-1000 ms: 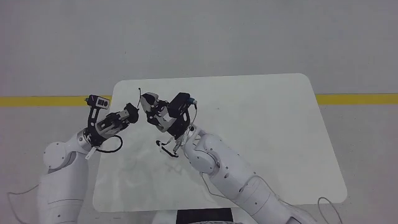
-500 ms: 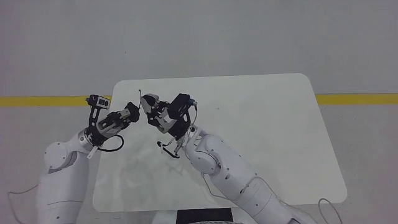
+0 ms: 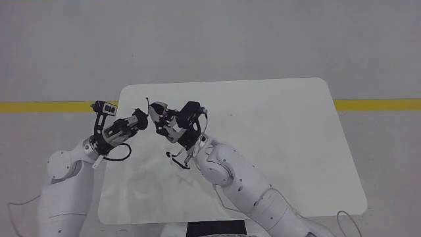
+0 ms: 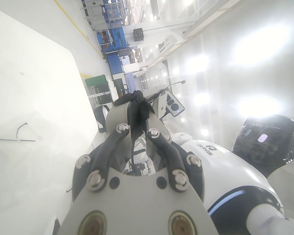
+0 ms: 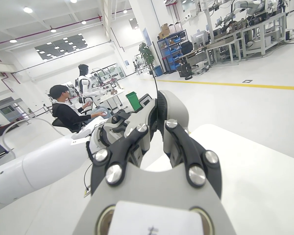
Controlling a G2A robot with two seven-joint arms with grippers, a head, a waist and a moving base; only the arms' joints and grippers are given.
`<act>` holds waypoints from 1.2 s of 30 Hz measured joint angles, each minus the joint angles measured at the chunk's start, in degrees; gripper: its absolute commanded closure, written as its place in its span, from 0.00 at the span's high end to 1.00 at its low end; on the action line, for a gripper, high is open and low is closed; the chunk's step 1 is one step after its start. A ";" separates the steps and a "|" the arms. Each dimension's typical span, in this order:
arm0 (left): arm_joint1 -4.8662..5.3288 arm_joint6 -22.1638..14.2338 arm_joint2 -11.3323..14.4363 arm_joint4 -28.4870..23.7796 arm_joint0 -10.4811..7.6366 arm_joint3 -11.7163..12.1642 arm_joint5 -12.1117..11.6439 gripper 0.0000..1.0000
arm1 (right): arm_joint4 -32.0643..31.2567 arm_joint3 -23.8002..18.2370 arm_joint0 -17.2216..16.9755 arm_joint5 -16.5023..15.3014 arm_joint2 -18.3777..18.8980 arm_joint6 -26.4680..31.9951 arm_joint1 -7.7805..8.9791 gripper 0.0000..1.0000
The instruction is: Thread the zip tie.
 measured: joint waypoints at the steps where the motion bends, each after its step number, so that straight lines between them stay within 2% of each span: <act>1: 0.06 0.04 0.07 -0.09 0.03 -0.02 -0.03 0.00 | -0.03 0.02 -0.02 0.00 -0.01 0.03 0.00 0.00; 36: 1.87 0.92 0.53 -2.19 1.79 -1.98 -0.17 0.00 | -1.25 -0.73 -1.29 1.13 -0.50 2.39 0.14 0.00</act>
